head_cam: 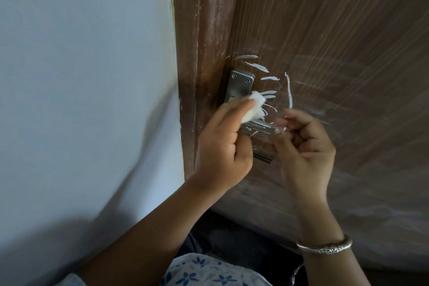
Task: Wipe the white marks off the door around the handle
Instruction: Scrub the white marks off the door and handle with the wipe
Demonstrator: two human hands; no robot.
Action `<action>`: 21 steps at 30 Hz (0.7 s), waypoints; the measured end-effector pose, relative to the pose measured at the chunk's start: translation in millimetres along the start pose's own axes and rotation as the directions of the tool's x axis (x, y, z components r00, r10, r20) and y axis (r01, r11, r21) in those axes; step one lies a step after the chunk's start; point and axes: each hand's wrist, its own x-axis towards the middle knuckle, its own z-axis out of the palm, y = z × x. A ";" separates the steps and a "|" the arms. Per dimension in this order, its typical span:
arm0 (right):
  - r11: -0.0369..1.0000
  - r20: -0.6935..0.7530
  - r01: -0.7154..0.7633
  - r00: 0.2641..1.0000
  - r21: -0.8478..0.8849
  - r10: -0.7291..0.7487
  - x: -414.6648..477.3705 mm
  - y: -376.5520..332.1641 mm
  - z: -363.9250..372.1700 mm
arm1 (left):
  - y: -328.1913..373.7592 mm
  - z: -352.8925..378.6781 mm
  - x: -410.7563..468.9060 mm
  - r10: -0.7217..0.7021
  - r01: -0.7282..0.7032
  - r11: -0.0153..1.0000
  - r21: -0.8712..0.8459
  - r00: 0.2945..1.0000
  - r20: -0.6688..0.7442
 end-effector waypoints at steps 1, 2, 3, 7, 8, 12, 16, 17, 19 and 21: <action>1.000 0.038 0.025 0.999 -0.007 -0.025 -0.3 -1.1 1.5 | 2.1 1.0 -0.5 0.034 -0.032 0.999 -0.023 0.997 0.066; 0.999 0.073 0.037 0.997 -0.017 -0.035 -0.9 -1.5 3.1 | 3.0 1.8 -2.0 0.054 -0.050 0.998 -0.039 0.991 0.123; 0.999 0.094 0.032 0.995 -0.024 -0.030 -1.6 -1.8 4.2 | 2.3 1.9 -3.4 0.057 -0.050 0.997 -0.052 0.986 0.159; 0.999 0.048 -0.023 0.999 -0.026 0.025 -4.1 1.9 1.6 | -4.9 -3.2 -4.3 0.008 0.019 0.992 -0.125 0.978 0.211; 0.999 0.036 -0.022 0.999 -0.029 0.023 -5.0 3.6 0.3 | -5.7 -4.0 -4.4 0.022 0.006 0.992 -0.126 0.976 0.217; 1.000 -0.115 0.017 0.993 -0.015 -0.019 -7.2 12.9 -11.3 | -13.3 -7.9 -2.8 0.018 -0.010 0.999 -0.051 0.985 0.170; 0.979 -0.207 0.058 0.973 -0.195 -0.099 -10.2 29.1 -25.7 | -29.7 -12.6 -4.1 -0.108 0.097 0.986 0.136 0.991 0.077; 0.967 -0.192 0.090 0.972 -0.239 -0.138 -12.5 32.6 -26.8 | -32.5 -13.3 -5.6 -0.124 0.109 0.980 0.164 0.989 0.085; 0.940 -0.146 0.171 0.964 -0.297 -0.221 -17.0 40.1 -26.6 | -36.8 -14.2 -8.9 -0.136 0.108 0.972 0.209 0.983 0.127; 0.932 -0.129 0.198 0.961 -0.302 -0.246 -19.5 47.3 -24.9 | -39.8 -14.9 -11.2 -0.138 0.094 0.969 0.227 0.973 0.185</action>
